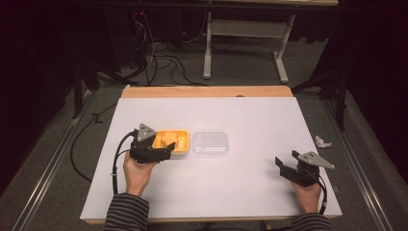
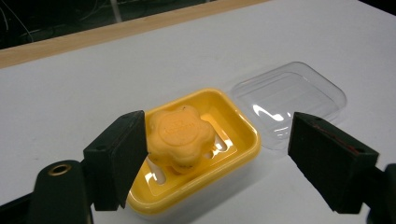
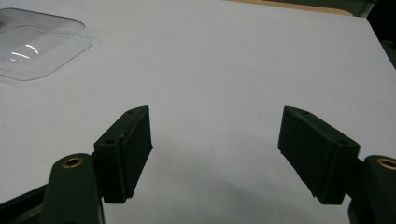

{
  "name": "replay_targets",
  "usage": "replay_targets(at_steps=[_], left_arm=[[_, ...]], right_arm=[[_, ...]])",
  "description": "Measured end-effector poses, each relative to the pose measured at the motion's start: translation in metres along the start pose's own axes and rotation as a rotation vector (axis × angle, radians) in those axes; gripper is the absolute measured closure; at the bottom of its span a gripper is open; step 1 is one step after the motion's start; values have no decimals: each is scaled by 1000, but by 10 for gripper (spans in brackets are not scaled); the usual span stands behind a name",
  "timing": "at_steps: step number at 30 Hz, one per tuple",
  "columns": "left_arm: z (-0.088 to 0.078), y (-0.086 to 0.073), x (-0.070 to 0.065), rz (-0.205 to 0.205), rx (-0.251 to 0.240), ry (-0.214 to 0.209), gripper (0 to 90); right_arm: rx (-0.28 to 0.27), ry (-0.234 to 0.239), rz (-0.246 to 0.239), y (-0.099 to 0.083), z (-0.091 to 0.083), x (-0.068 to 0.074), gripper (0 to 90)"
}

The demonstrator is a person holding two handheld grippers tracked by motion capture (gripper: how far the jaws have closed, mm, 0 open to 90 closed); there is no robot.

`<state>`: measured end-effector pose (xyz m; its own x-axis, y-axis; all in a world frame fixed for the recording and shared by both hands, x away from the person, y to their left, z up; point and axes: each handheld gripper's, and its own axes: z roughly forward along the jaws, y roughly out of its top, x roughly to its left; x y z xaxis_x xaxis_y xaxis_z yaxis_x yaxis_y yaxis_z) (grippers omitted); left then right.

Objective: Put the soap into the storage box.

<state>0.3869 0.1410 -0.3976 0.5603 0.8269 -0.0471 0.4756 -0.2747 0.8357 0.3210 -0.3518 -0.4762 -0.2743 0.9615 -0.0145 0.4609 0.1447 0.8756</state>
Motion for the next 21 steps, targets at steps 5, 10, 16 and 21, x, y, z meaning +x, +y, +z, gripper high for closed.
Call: replay_targets(at_steps=[5, 10, 16, 21], left_arm=[[-9, -3, 0, -20, -34, -9, 202], [-13, -5, -1, -19, -36, -13, 198], [-19, -12, 0, -43, -51, -15, 197], [-22, -15, -2, -45, -55, -13, 196]], right_arm=[[4, -1, -1, 0, 0, 0, 264], [0, -1, -2, 0, 0, 0, 264], [3, -1, -1, 0, 0, 0, 265], [2, -3, -1, 0, 0, 0, 264]])
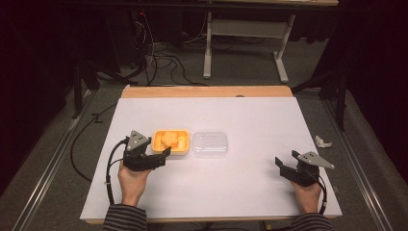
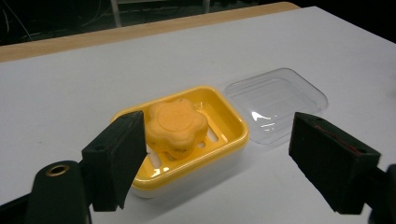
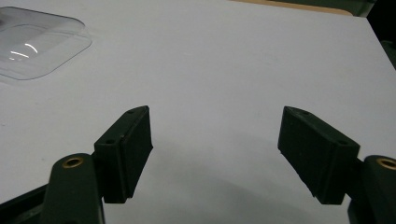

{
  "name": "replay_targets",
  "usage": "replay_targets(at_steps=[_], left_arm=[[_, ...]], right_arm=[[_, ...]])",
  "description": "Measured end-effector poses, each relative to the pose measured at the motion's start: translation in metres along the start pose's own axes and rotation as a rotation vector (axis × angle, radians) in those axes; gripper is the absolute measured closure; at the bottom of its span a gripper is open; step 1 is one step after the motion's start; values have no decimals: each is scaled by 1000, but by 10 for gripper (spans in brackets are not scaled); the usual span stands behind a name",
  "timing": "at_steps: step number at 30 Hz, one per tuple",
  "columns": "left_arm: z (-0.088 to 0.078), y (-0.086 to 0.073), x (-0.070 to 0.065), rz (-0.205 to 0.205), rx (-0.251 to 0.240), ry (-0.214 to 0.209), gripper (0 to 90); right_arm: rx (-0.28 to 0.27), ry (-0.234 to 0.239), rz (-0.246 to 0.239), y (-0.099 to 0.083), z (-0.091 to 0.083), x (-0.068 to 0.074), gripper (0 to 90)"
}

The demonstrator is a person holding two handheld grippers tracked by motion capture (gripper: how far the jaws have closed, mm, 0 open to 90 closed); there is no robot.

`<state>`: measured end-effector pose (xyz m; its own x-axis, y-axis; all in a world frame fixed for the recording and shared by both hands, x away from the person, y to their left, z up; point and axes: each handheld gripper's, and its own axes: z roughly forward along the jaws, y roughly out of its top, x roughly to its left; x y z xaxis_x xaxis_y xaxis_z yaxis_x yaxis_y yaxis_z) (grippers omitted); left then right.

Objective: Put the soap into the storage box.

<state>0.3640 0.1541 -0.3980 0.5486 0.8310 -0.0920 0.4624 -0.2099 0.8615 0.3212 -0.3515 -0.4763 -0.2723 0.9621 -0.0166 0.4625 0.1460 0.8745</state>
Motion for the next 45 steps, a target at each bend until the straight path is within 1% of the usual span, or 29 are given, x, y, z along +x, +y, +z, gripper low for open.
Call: replay_targets(at_steps=[7, 8, 11, 14, 16, 20, 27, 31, 35, 38, 41, 45], left_arm=[[-4, -4, -2, -8, -3, -5, 195], [-4, -5, -2, -9, -1, -10, 193], [-7, -6, -4, -22, -16, -25, 191], [-8, -7, -6, -25, -15, -32, 191], [-8, -9, -9, -19, -10, -40, 190], [-8, -11, -13, -18, -15, -40, 190], [-5, -16, -19, -12, -7, -50, 190], [-5, -18, -22, -15, -13, -54, 190], [-2, -21, -23, -13, -2, -57, 189], [-1, -23, -25, -9, -1, -50, 189], [0, -26, -25, -12, -1, -52, 189], [2, -28, -27, -10, 12, -57, 189]], right_arm=[[-2, 1, 0, 0, 0, 0, 264], [-3, 1, 0, 0, 0, 0, 264], [-2, 0, -2, 0, 0, 0, 264], [-1, 1, -5, 0, 0, 0, 264], [-4, 1, -5, 0, 0, 0, 264], [-2, 0, -7, 0, 0, 0, 265], [-5, 2, -7, 0, 0, 0, 264], [-3, 2, -9, 0, 0, 0, 264], [-5, 2, -5, 0, 0, 0, 265], [-5, 2, -2, 0, -1, 0, 265], [-3, 2, 1, 0, 0, 0, 266], [-5, 2, -3, 0, -1, 0, 266]])
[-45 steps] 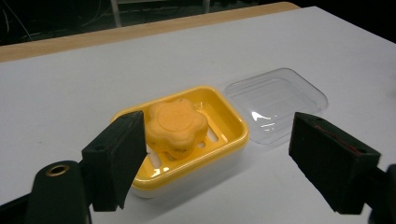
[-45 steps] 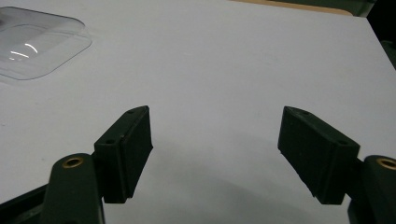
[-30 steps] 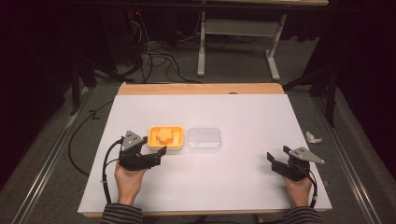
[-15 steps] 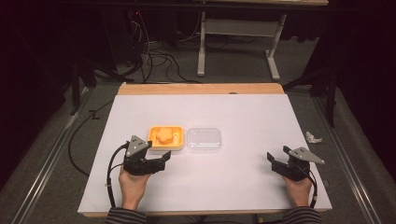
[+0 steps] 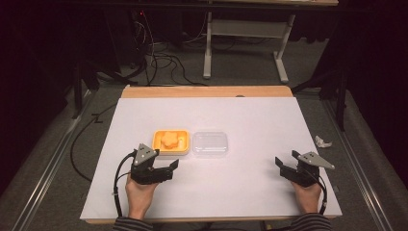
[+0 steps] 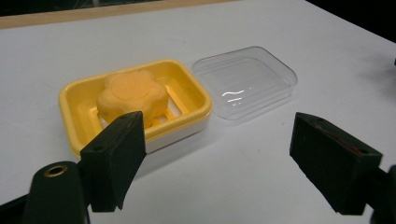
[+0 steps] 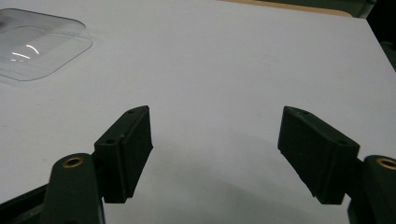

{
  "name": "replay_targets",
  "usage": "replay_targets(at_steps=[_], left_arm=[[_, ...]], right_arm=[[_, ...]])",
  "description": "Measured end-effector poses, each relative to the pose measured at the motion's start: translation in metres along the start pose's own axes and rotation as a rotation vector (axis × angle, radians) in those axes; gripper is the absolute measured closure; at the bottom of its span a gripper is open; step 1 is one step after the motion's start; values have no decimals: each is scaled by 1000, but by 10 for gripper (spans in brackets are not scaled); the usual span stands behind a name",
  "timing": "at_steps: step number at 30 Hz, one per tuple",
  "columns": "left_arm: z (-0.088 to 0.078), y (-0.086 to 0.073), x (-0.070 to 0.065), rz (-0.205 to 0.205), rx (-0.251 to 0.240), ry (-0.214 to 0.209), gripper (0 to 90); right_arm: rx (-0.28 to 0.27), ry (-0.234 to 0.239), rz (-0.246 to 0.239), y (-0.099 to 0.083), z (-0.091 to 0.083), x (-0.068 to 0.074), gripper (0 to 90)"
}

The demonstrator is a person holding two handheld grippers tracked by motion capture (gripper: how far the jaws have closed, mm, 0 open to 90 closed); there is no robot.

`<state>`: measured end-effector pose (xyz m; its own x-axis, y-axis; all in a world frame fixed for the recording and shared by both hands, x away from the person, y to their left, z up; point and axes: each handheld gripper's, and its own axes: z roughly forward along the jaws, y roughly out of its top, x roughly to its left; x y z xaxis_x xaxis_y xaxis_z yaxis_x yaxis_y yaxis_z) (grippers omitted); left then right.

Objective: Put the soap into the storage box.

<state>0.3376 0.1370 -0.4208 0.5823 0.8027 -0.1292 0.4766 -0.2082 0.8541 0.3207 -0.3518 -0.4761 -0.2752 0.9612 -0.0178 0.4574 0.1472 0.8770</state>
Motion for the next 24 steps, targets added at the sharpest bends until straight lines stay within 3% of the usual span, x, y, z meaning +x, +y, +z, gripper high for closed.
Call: replay_targets(at_steps=[24], left_arm=[[17, -10, -16, 45, 41, -19, 188]], right_arm=[[-3, -1, 0, 0, 0, 0, 265]])
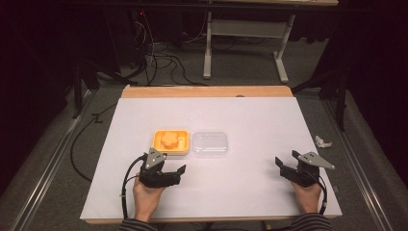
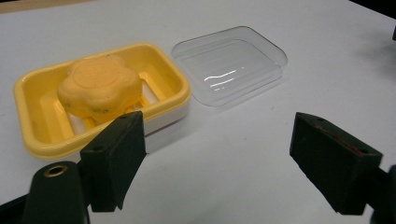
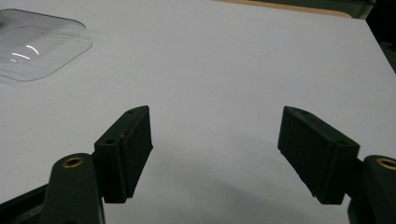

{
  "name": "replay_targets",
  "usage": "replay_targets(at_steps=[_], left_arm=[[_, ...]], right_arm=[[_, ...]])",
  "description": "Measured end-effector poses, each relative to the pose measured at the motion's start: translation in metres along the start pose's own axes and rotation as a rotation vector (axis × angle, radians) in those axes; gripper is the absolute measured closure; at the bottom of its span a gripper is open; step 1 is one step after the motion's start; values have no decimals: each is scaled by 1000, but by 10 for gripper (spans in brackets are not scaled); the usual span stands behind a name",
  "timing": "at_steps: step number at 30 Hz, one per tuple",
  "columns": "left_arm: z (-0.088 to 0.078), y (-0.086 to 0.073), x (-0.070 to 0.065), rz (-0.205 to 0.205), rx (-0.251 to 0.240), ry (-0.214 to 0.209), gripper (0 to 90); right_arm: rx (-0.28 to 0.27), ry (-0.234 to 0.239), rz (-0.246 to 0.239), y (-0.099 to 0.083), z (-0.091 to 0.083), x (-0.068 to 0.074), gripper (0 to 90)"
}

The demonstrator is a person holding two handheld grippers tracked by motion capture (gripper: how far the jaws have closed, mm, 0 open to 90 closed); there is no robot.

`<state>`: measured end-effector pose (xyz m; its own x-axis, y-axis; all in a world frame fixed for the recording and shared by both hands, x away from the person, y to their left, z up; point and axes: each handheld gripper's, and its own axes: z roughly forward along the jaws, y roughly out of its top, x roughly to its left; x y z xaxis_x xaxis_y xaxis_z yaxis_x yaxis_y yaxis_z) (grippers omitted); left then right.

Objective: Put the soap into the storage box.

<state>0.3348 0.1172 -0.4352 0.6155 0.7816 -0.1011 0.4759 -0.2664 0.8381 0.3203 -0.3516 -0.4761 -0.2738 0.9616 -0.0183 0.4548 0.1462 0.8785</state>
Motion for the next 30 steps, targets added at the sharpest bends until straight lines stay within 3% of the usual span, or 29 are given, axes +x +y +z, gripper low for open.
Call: replay_targets(at_steps=[9, 16, 30], left_arm=[[4, -4, -3, 11, 19, 6, 188], [20, -11, -8, 13, 54, -7, 188], [31, -14, -8, 26, 73, 4, 190]], right_arm=[[1, 2, -7, 0, 0, 0, 265], [2, 3, -7, 0, 0, 0, 265], [1, 2, -7, 0, 0, 0, 265]])
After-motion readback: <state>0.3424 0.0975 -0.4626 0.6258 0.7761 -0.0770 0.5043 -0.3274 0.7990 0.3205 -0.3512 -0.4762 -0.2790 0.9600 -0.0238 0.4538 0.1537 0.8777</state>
